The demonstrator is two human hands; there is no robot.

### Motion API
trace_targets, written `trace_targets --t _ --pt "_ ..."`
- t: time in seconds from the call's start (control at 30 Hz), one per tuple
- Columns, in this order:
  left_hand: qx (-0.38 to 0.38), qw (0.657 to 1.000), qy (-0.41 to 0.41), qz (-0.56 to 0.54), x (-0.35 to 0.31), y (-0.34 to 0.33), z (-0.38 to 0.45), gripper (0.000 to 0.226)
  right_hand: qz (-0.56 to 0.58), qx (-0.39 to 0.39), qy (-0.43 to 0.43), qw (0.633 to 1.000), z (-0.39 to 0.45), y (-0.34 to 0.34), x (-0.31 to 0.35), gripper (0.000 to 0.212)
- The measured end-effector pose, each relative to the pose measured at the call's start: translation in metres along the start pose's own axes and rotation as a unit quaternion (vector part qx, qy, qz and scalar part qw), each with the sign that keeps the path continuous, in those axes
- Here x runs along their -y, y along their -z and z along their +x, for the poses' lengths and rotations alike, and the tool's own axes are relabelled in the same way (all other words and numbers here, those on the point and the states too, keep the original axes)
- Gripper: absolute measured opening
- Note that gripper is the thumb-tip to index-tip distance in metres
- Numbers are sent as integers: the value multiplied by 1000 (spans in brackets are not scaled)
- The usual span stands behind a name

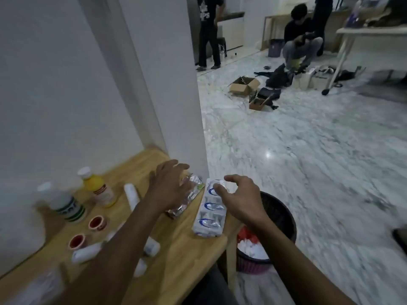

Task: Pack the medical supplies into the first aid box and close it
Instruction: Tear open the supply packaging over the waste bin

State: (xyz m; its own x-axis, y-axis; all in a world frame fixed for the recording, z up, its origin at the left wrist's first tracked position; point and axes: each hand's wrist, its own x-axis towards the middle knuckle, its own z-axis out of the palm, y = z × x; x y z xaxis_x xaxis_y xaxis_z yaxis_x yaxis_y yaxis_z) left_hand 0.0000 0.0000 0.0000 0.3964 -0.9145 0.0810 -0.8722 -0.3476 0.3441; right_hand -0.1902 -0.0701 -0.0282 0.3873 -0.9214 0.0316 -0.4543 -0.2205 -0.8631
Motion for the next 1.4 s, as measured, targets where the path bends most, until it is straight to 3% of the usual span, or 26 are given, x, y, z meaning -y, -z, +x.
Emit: trace_targets --t 0.13,0.27,0.4,0.67,0.97,1.13,1.4 --pt "38 999 21 13 1 -2 5 51 -5 -3 -11 1000 6 -5 -5 48" --pt "35 999 21 -1 2 -4 7 37 11 -19 1 1000 8 -8 -9 23" --pt "-10 999 11 -32 1 -6 3 27 29 -47 7 998 9 -15 -17 33" --pt "-91 992 -5 -87 -17 -5 4 13 125 -101 10 987 5 13 -11 14" --pt "-180 949 -57 -251 -123 -15 40 11 127 -251 48 958 43 116 -43 9" --pt "-177 933 -4 -312 -190 -67 57 10 89 -288 46 952 67 144 -87 6" --pt "-166 918 140 -332 -214 -186 64 16 63 -242 -32 968 87 121 -180 5"
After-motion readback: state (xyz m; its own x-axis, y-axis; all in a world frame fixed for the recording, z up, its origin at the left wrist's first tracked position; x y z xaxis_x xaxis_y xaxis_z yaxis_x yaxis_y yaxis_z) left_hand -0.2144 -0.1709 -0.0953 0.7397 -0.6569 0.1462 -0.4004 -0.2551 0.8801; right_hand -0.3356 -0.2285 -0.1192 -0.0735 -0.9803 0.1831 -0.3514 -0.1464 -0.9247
